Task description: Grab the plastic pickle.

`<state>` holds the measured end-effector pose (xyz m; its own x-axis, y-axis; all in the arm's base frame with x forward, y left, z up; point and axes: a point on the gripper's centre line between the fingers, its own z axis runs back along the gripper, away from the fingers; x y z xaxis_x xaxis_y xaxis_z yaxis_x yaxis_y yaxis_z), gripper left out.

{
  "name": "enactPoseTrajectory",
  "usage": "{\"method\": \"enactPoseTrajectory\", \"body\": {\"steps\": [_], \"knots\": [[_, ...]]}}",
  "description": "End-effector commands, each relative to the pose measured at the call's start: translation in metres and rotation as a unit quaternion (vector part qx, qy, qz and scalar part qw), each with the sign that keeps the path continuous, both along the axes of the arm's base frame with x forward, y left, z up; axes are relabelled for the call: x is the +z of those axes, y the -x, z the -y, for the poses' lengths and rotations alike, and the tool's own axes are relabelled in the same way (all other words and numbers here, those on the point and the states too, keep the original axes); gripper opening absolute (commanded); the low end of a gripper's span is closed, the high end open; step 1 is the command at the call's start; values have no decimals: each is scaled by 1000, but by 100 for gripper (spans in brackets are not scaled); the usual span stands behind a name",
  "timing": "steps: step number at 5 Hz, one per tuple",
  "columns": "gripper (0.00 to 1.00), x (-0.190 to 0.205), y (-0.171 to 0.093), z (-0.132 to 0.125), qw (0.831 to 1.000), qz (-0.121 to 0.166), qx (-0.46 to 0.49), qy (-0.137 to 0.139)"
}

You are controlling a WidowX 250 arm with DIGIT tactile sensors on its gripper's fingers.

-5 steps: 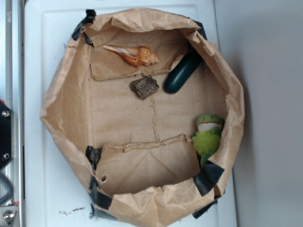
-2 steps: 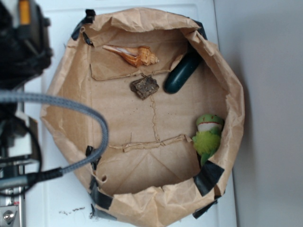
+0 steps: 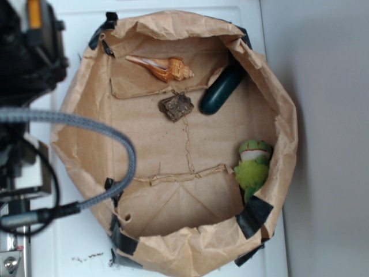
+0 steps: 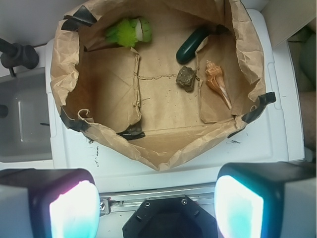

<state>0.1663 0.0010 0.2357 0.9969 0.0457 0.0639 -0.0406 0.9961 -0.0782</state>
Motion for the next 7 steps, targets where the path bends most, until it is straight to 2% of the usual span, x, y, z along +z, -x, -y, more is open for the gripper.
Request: {"method": "enactPoseTrajectory", "body": {"steps": [1, 2, 3, 6, 7], "knots": [[100, -11, -84, -3, 985, 20, 153, 79], [100, -30, -98, -21, 958, 37, 274, 76], [100, -55, -104, -38, 946, 46, 317, 54], [100, -55, -104, -38, 946, 46, 317, 54], [100, -80, -107, -44, 943, 68, 323, 53]]}}
